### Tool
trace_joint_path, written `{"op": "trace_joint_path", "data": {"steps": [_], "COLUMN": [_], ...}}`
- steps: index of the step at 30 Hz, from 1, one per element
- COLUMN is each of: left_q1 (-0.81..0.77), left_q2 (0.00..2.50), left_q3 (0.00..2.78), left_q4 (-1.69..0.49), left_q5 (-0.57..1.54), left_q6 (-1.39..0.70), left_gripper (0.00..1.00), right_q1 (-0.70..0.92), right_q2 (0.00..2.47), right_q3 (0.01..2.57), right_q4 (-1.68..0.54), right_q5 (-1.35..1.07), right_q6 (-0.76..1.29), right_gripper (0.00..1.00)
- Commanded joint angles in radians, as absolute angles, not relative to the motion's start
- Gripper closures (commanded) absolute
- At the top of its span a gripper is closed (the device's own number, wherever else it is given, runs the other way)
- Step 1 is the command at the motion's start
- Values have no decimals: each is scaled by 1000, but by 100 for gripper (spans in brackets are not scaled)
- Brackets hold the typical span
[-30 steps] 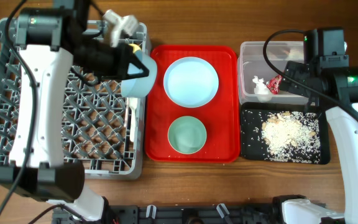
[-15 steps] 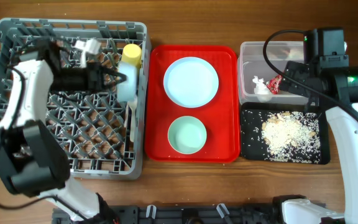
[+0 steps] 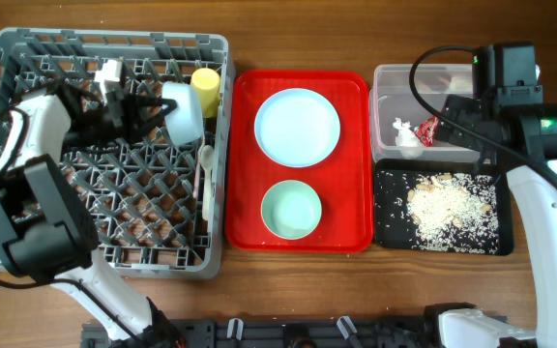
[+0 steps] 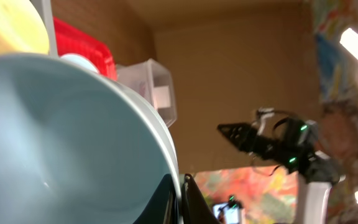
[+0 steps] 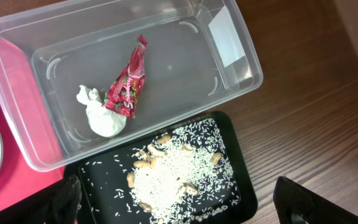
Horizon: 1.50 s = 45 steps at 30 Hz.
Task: Sort waste into correct bins and load items into the dishwasher rack
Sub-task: 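Set the light-blue bowl into the rack and release it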
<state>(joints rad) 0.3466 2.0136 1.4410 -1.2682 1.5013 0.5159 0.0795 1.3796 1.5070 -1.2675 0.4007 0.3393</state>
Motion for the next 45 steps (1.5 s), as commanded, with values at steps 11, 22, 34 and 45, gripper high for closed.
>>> {"op": "trace_joint_path", "data": {"steps": [11,22,34,45], "left_q1": [300,301,364,454], "left_q2": [2040,2041,2041,2040], "left_q3": [1435,1438,1438,1449], "left_q4": [-1346,-1307,-1287,-1302], "left_q5": [1578,1444,1340,1332], "left_q6": [455,463,437,376], "left_gripper": [96,96,95,0], "right_q1": [77,77,77,77], "right_q2": [1369,1369,1369,1369], "right_q3": [1511,1511,1511,1511], "right_q4": [-1265,-1265,-1265,-1264], "right_q5": [398,398,398,398], "right_q6": [341,340,341,341], "right_gripper": [0,0,0,0]}}
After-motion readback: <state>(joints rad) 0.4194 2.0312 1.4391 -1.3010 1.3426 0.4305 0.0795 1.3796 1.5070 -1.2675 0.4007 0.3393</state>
